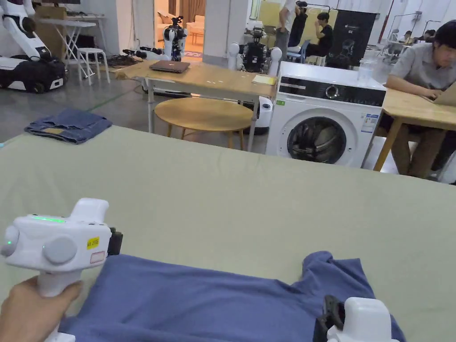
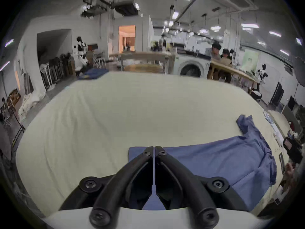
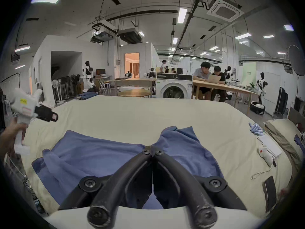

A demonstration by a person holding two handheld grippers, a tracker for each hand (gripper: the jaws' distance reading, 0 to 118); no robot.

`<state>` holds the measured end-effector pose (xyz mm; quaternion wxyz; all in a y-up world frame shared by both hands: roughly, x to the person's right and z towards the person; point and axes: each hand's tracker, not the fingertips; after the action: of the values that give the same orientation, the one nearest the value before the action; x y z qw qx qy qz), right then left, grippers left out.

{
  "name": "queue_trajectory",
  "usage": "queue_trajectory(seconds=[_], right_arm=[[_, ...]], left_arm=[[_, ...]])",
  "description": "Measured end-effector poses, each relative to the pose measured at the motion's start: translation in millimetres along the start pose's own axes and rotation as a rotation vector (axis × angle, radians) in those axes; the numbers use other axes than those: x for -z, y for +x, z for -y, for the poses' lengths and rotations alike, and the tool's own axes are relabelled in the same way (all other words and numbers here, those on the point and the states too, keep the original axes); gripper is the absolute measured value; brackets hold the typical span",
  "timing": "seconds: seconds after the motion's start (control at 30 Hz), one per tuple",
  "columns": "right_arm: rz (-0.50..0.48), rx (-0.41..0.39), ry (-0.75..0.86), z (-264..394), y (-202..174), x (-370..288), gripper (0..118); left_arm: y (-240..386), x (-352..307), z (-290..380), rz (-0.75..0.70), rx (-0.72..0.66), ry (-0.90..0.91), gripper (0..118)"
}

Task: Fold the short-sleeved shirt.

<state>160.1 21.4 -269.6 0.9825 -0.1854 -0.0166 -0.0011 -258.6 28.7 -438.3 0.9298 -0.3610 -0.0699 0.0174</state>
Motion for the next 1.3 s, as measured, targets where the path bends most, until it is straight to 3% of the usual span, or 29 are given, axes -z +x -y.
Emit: queue_trajectory(seconds=[0.1,0.13,0.17,0.3,0.43,0.6,0.63,0.73,0.93,1.07,1.3], right_arm=[[0.002,-0.007,-0.025,1.6,5.6,8.8,0],[0.002,-0.009,-0.038,2.3,7.8,11.9,0],[0.009,-0.015,-0.052,3.8,9.7,14.5,0],[0.027,-0.024,-0.096,10.1,20.1,23.2,0],[0.045,-0.012,-0.130,17.3,30.3,28.8,0],[0.055,0.005,-0.174,23.1,40.9,32.5,0],[0.057,0.009,-0.181,23.7,42.9,33.4,0],[0.067,0.020,-0.203,23.4,49.8,36.4,0],[0.117,0.033,-0.239,-9.0,83.1,59.4,2],[0.086,0.064,-0.355,-38.3,123.2,108.6,52],[0.077,0.013,-0.573,-44.5,167.0,211.0,56]], left_arm=[[-19.2,36.7,-16.7,0.014,-0.025,-0.105,0],[-17.6,42.2,-21.0,0.025,-0.043,-0.150,10],[-20.5,52.2,-25.6,0.019,-0.054,-0.209,36],[-24.3,76.7,-25.0,0.024,-0.100,-0.320,59],[-18.1,102.1,-11.2,-0.044,-0.067,-0.446,59],[-1.7,94.8,-5.4,-0.066,-0.036,-0.387,56],[1.9,93.4,-3.5,-0.070,-0.027,-0.380,52],[2.3,86.3,-8.3,-0.067,0.034,-0.347,0],[-1.9,65.7,-3.2,-0.012,0.026,-0.287,0],[-3.8,47.8,1.0,0.018,0.004,-0.221,0],[-4.7,24.9,9.0,0.028,-0.027,-0.155,0]])
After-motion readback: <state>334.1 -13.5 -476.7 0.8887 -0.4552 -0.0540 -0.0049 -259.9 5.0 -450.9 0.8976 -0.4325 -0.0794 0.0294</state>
